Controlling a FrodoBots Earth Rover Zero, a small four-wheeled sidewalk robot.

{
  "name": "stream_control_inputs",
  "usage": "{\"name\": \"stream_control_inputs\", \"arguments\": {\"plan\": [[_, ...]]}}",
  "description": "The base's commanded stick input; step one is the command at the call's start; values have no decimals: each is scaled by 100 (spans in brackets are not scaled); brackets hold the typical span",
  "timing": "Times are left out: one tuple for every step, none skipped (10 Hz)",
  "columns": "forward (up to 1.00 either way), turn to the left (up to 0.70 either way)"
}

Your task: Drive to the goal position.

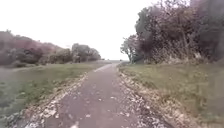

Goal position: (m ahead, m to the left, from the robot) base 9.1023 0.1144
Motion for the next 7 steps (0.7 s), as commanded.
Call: {"name": "stream_control_inputs", "arguments": {"plan": [[100, 0], [100, 0], [100, 0], [100, 0], [100, 0], [100, 0], [100, 0]]}}
